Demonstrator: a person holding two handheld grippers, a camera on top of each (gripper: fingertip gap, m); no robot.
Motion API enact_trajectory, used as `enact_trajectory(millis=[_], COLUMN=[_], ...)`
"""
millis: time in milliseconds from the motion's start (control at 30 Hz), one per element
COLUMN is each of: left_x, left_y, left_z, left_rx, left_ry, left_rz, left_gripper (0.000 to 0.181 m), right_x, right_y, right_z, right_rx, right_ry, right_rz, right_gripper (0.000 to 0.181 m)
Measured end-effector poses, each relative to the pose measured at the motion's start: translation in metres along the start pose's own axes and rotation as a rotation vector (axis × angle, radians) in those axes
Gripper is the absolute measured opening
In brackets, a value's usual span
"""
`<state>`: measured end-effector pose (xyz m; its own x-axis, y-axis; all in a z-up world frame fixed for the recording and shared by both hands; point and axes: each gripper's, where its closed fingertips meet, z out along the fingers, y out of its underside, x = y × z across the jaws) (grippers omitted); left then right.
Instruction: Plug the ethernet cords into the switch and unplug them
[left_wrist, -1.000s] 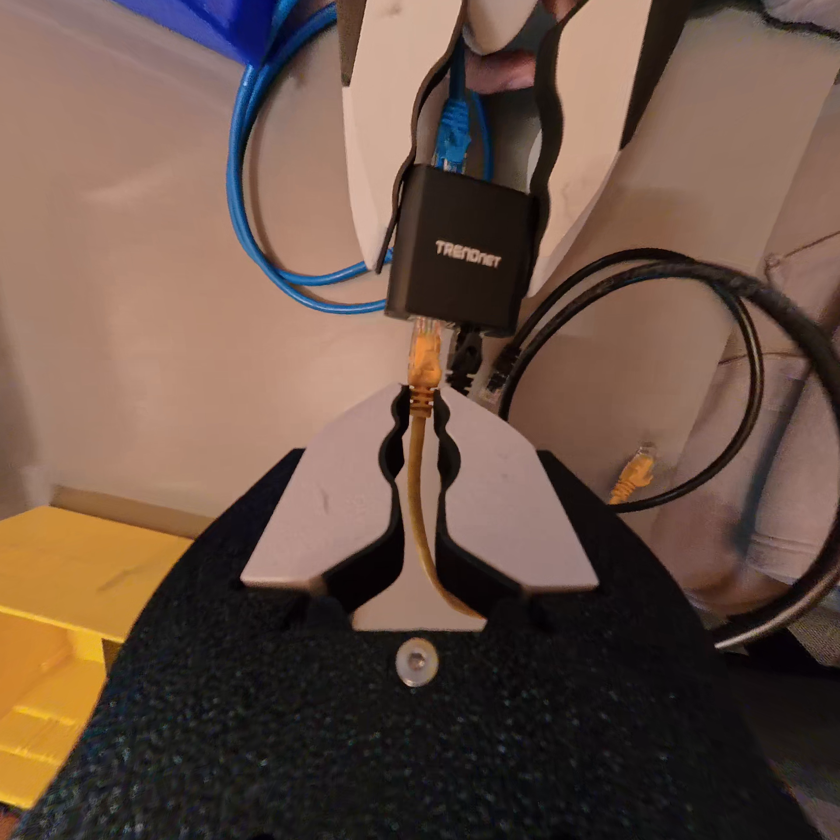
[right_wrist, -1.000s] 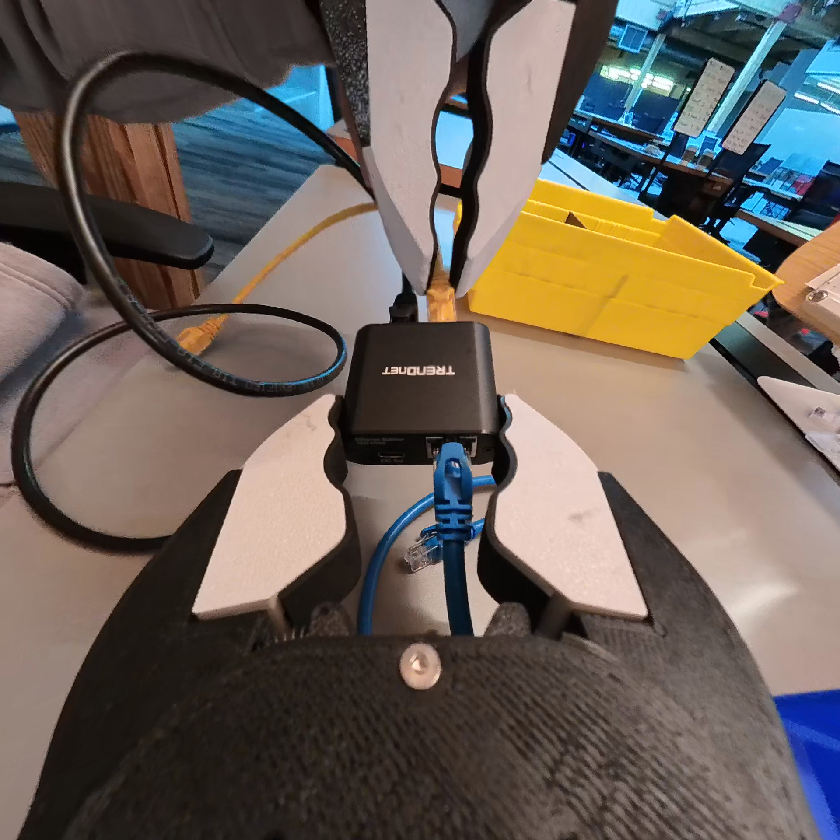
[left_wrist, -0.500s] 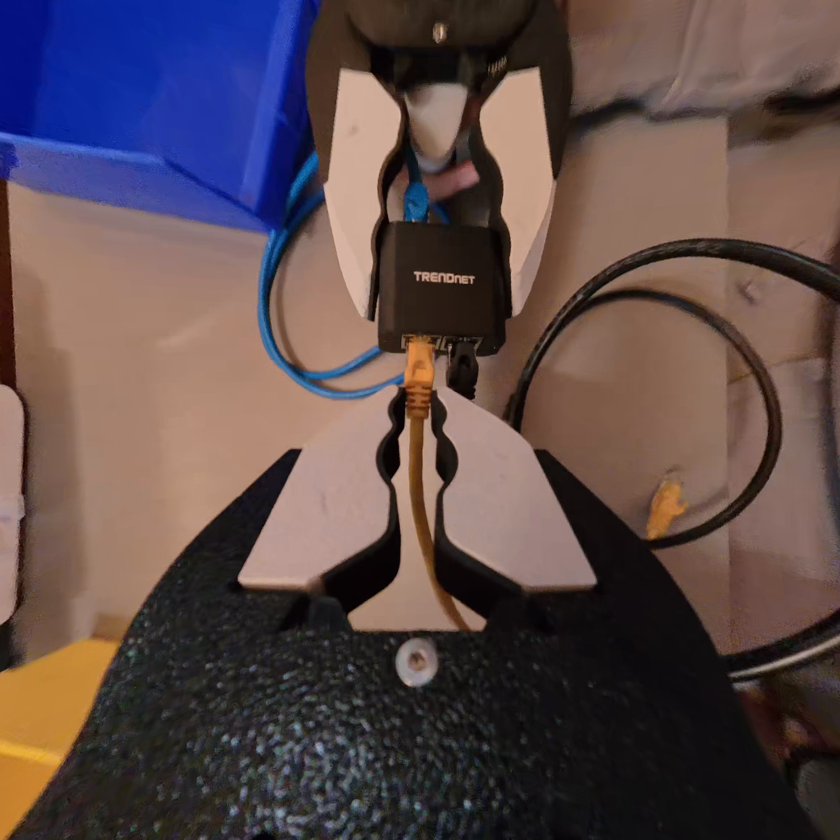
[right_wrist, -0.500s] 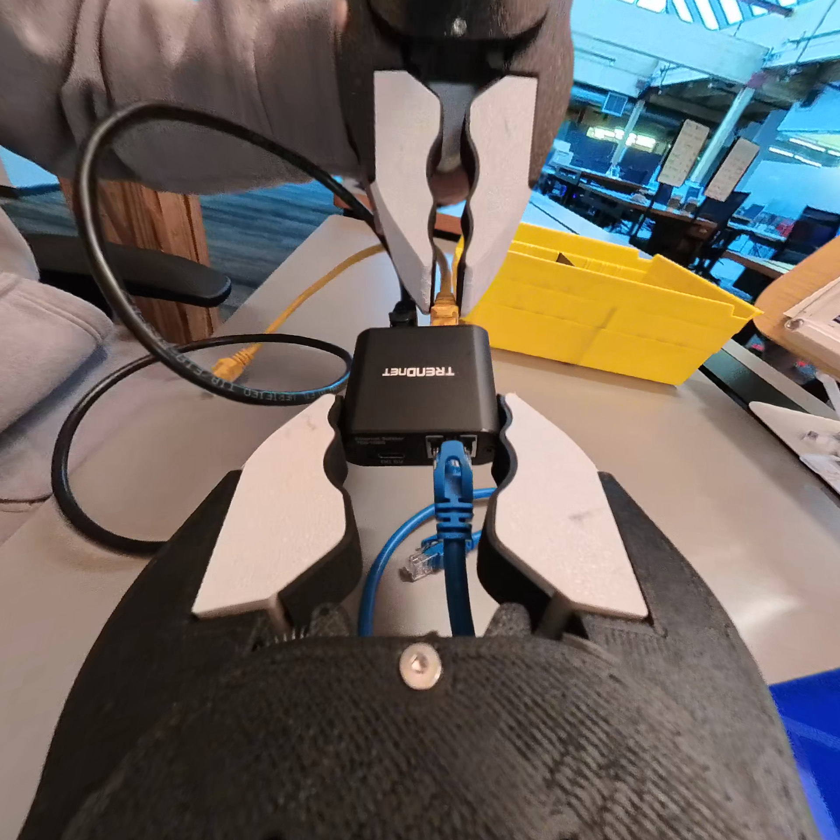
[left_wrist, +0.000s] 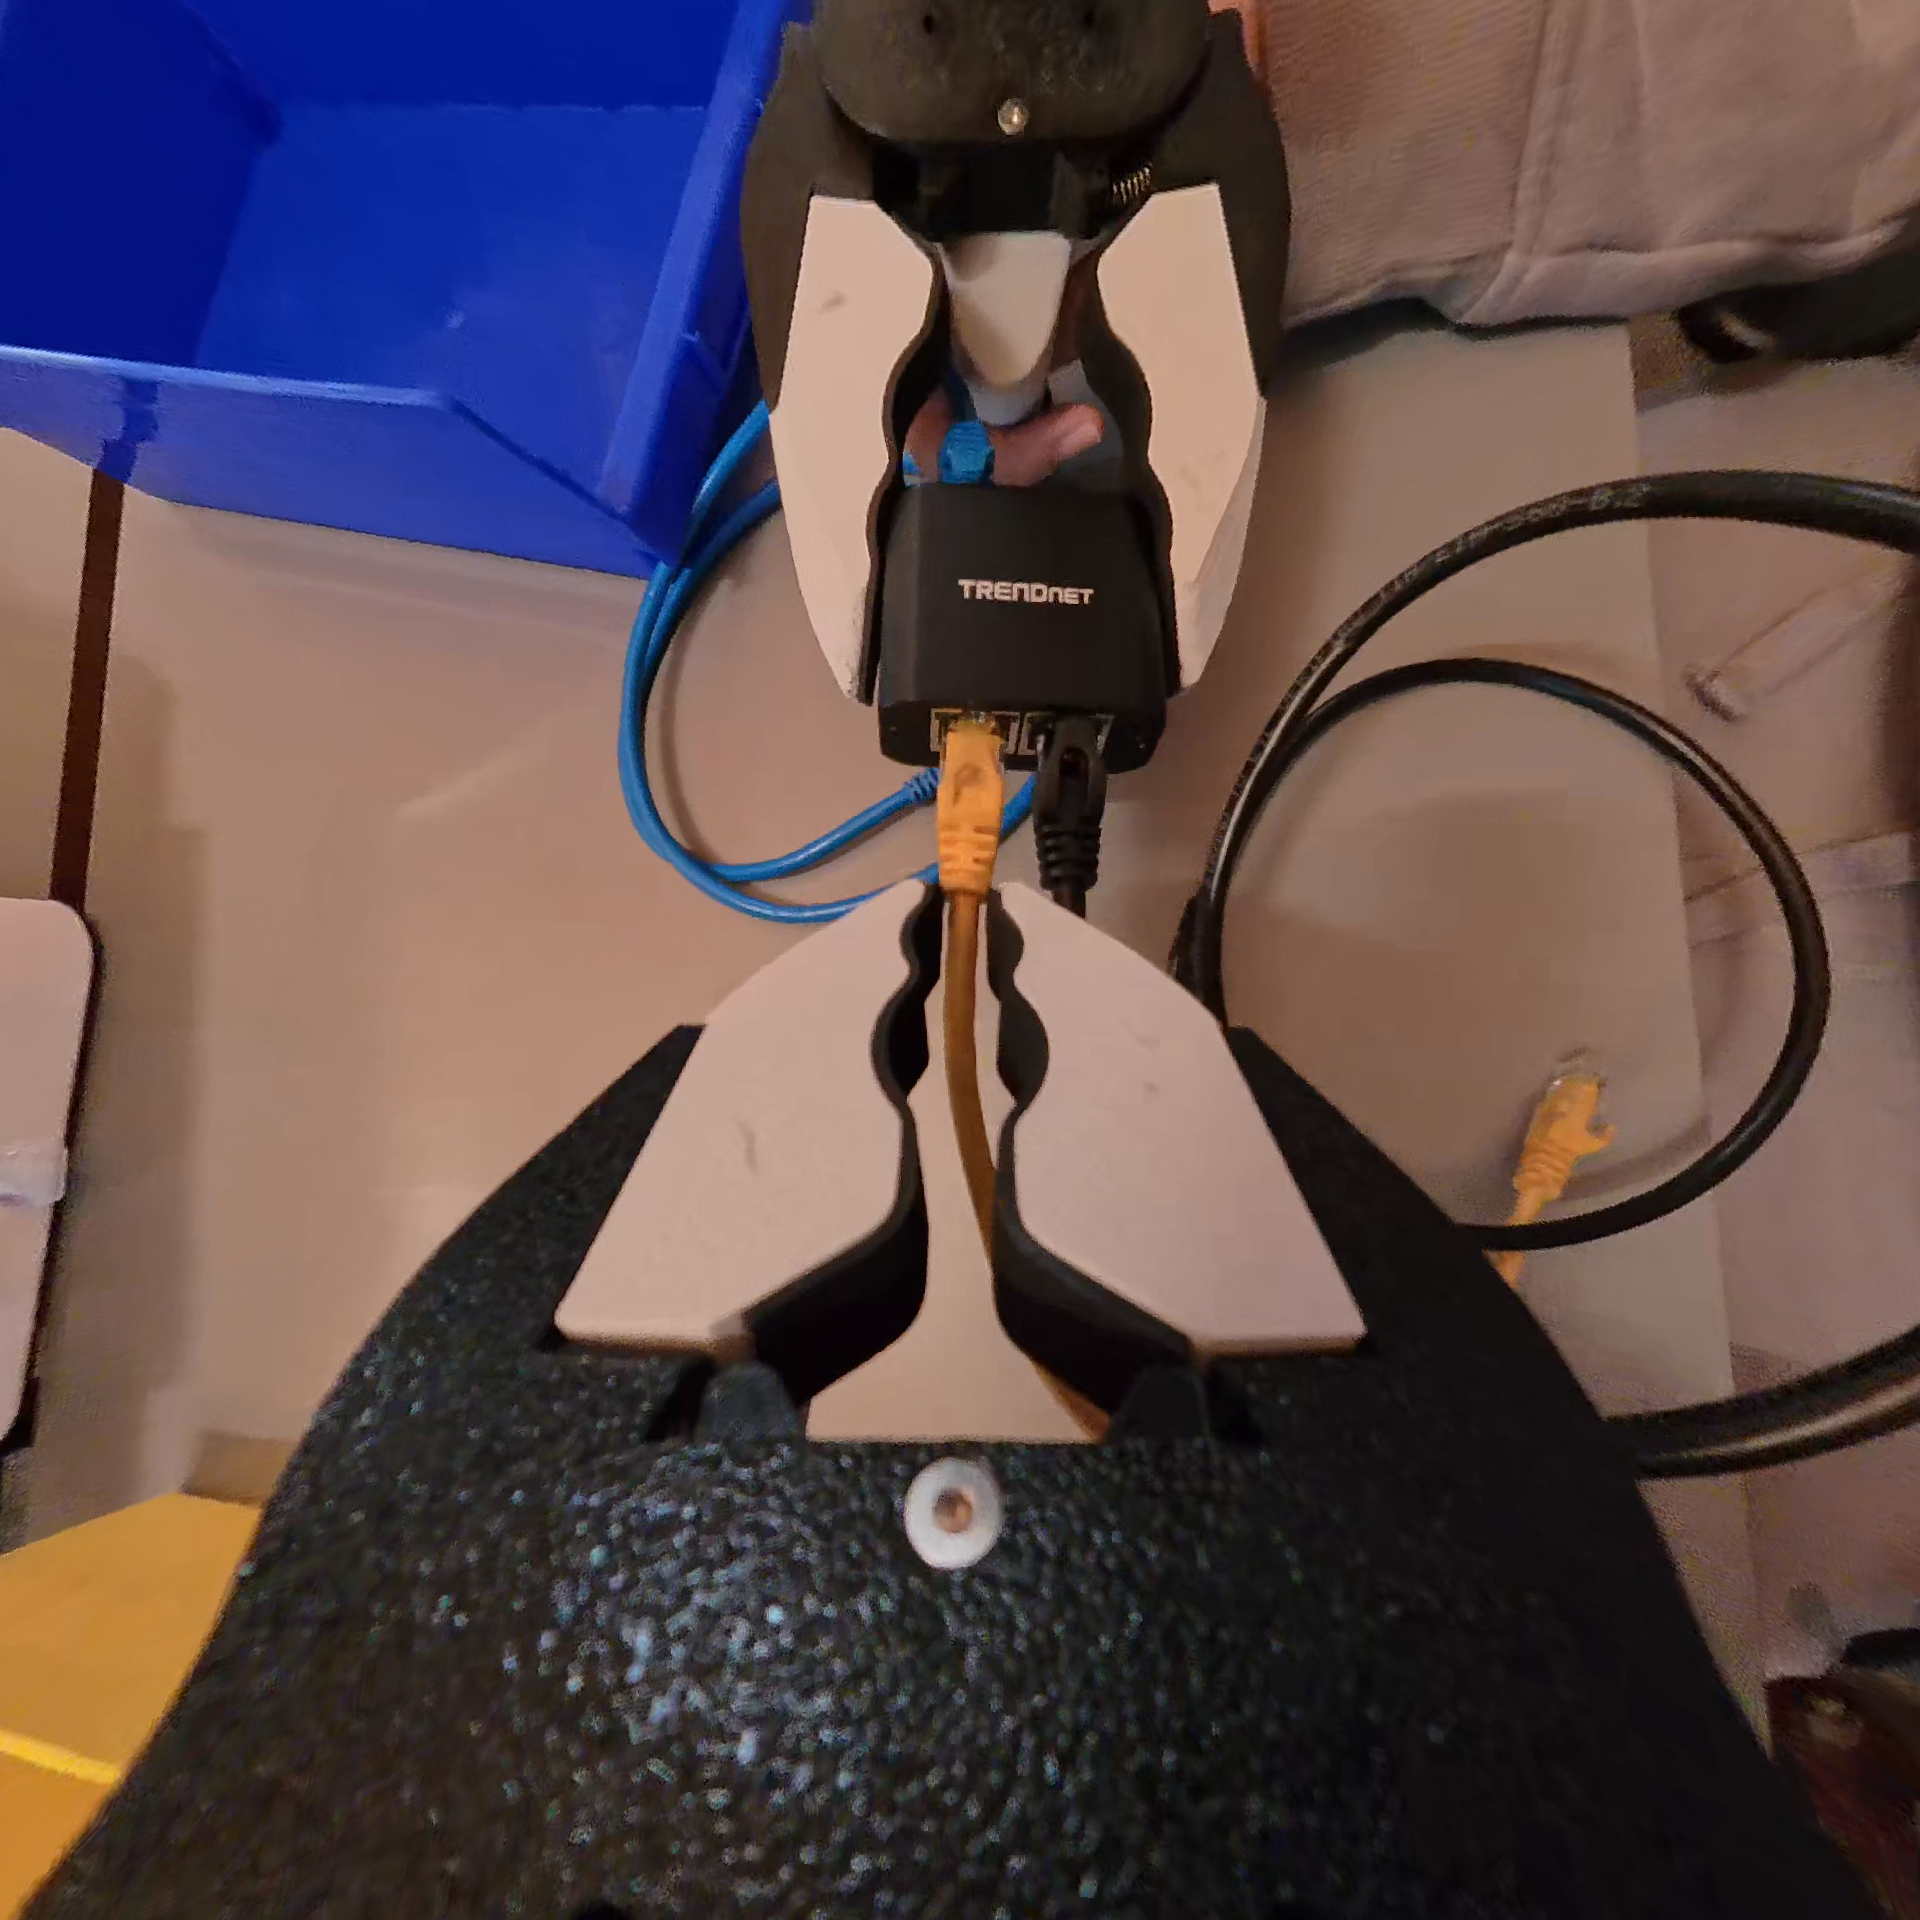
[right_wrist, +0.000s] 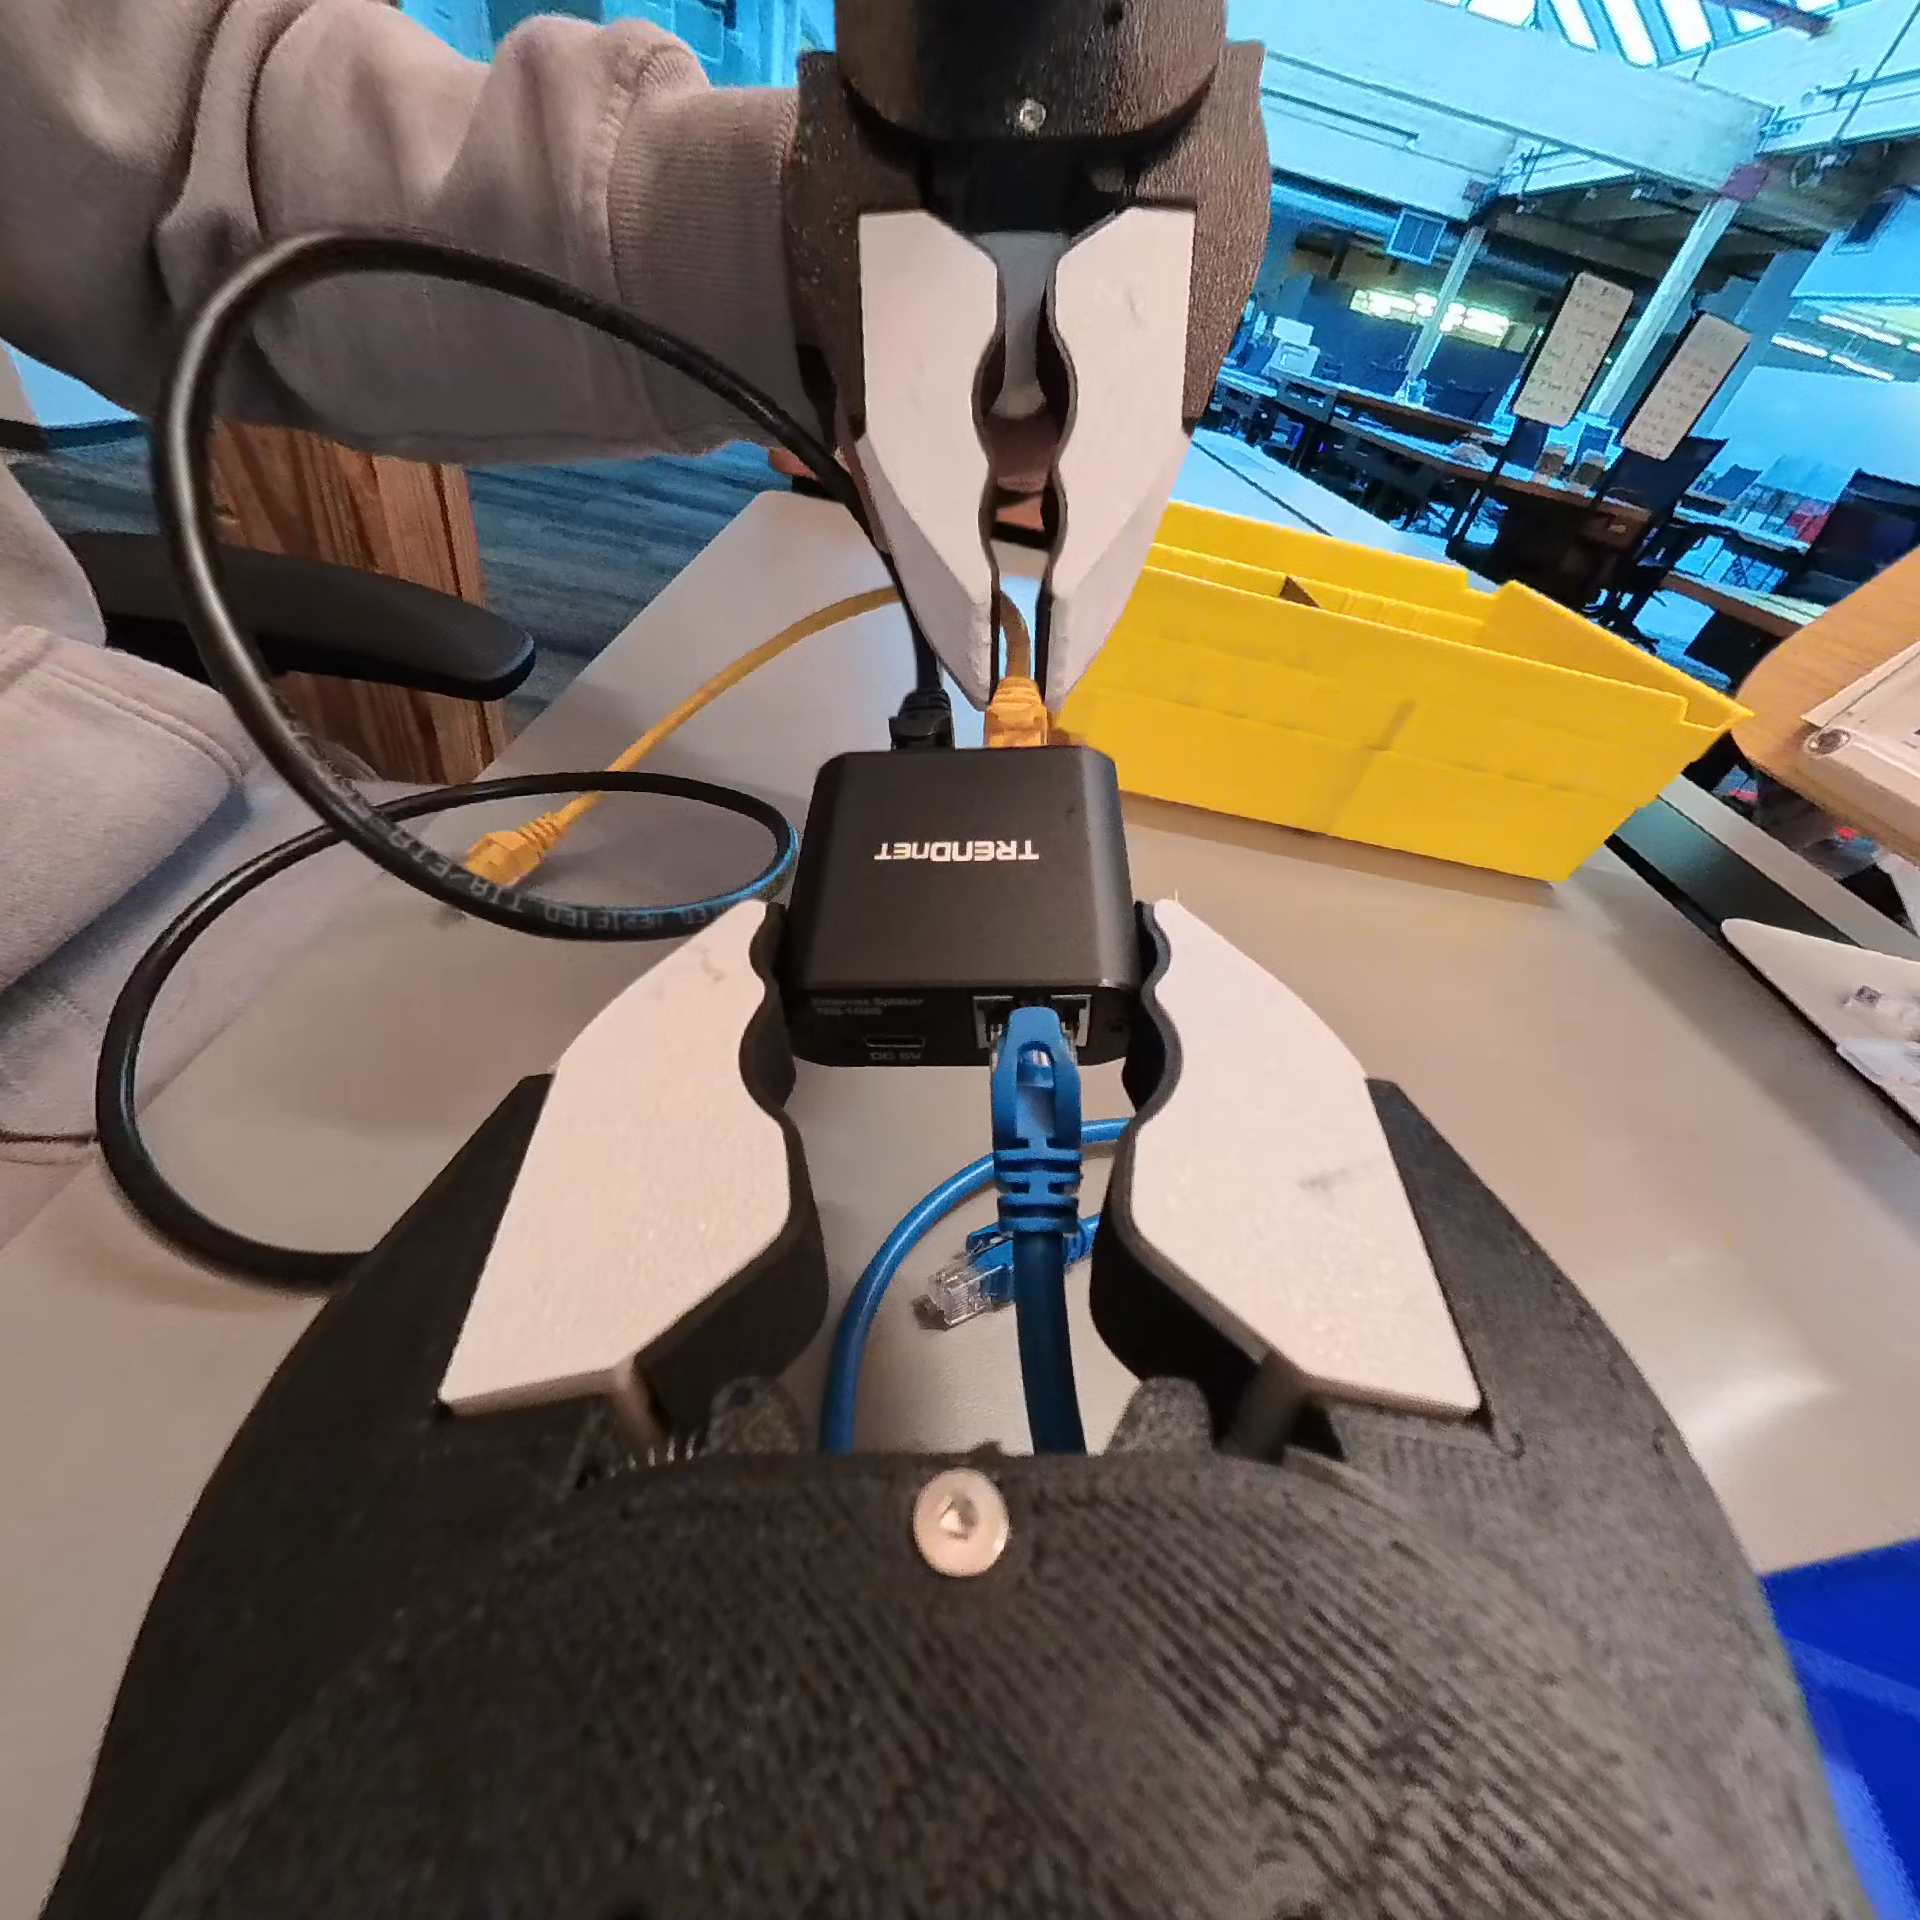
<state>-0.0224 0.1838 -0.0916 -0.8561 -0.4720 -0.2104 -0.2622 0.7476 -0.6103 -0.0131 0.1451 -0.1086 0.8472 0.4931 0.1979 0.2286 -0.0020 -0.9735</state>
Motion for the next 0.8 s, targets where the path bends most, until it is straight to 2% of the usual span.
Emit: enact_trajectory(millis=[267,333,433,467,500,567,633,700,800], left_x=[0.011,0.009,0.006,0.001,-0.007,-0.022,-0.026,-0.023,-0.016], left_y=[0.019,0.021,0.002,0.001,0.006,0.018,0.036,0.063,0.100], left_z=[0.022,0.022,-0.004,-0.017,-0.032,-0.064,-0.090,-0.102,-0.105], left_rx=[-0.123,-0.110,0.112,0.163,0.195,0.302,0.437,0.518,0.599], left_ry=[0.011,-0.014,-0.035,-0.058,-0.121,-0.259,-0.357,-0.443,-0.542], left_rz=[0.036,0.045,-0.036,-0.075,-0.117,-0.217,-0.320,-0.391,-0.467], left_gripper=[0.007,0.007,0.006,0.009,0.021,0.035,0.036,0.038,0.038], right_x=[-0.008,-0.005,-0.002,0.000,0.003,0.005,0.006,0.005,0.002], right_y=[0.005,0.006,-0.008,-0.010,-0.013,-0.024,-0.039,-0.058,-0.092], right_z=[0.004,0.005,0.000,0.000,0.000,0.000,-0.001,0.000,0.001], right_rx=[-0.042,-0.048,0.056,0.074,0.084,0.115,0.148,0.164,0.180], right_ry=[-0.042,-0.018,0.001,0.012,0.034,0.057,0.084,0.099,0.133], right_rz=[-0.028,-0.026,-0.015,-0.010,-0.021,-0.043,-0.078,-0.122,-0.209], right_gripper=[0.063,0.063,0.063,0.063,0.063,0.063,0.063,0.063,0.063])
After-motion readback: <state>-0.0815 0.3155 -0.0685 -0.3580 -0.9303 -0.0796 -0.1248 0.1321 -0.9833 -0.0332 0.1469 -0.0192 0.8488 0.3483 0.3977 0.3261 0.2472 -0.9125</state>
